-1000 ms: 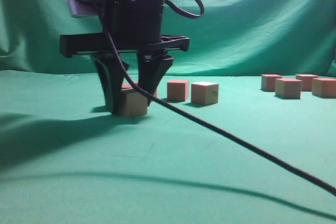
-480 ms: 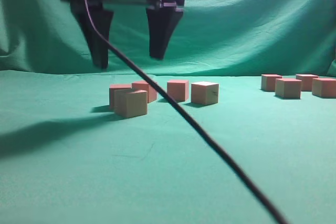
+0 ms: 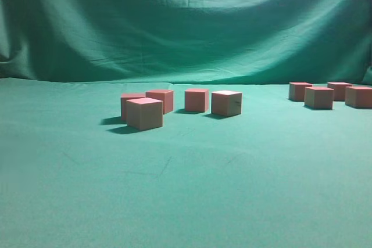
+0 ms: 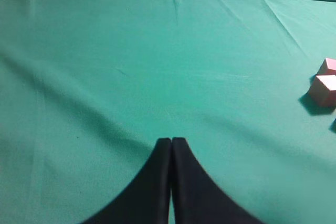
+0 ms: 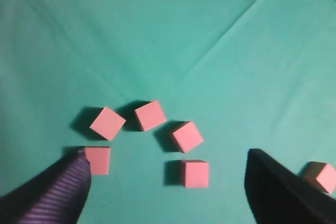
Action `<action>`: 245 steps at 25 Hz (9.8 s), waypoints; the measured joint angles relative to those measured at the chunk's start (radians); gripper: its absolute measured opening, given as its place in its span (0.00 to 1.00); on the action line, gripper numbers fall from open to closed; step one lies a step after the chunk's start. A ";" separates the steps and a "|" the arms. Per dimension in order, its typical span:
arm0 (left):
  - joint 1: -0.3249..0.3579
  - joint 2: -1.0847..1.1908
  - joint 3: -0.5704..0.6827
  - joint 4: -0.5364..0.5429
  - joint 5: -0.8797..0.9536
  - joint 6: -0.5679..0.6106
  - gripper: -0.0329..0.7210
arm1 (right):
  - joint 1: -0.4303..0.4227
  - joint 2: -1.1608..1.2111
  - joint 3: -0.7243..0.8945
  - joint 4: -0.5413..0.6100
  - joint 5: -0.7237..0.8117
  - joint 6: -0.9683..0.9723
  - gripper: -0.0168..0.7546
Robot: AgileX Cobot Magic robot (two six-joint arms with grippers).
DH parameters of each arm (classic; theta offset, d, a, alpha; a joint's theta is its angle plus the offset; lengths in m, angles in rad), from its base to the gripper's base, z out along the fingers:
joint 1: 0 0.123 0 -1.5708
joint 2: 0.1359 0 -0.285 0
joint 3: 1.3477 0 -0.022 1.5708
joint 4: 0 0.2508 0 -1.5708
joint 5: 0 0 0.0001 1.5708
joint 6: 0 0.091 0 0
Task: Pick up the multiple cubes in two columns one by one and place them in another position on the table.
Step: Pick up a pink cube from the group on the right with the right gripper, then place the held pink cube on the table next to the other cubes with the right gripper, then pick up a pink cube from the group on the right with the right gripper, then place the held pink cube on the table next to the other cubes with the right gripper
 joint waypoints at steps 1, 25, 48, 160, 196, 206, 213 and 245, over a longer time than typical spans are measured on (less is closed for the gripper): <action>0.000 0.000 0.000 0.000 0.000 0.000 0.04 | -0.015 -0.037 0.000 0.000 0.002 0.009 0.77; 0.000 0.000 0.000 0.000 0.000 0.000 0.04 | -0.770 -0.315 0.859 0.239 -0.346 0.075 0.71; 0.000 0.000 0.000 0.000 0.000 0.000 0.04 | -0.773 -0.044 0.882 0.243 -0.681 0.066 0.62; 0.000 0.000 0.000 0.000 0.000 0.000 0.04 | -0.019 0.075 0.207 0.105 -0.024 -0.201 0.82; 0.000 0.000 0.000 0.000 0.000 0.000 0.04 | -0.663 0.198 0.357 0.355 -0.320 -0.084 0.69; 0.000 0.000 0.000 0.000 0.000 0.000 0.04 | -0.663 0.254 0.357 0.374 -0.333 -0.122 0.45; 0.000 0.000 0.000 0.000 0.000 0.000 0.04 | -0.663 0.236 0.350 0.385 -0.280 -0.123 0.38; 0.000 0.000 0.000 0.000 0.000 0.000 0.04 | -0.267 -0.366 0.688 0.498 -0.083 -0.185 0.38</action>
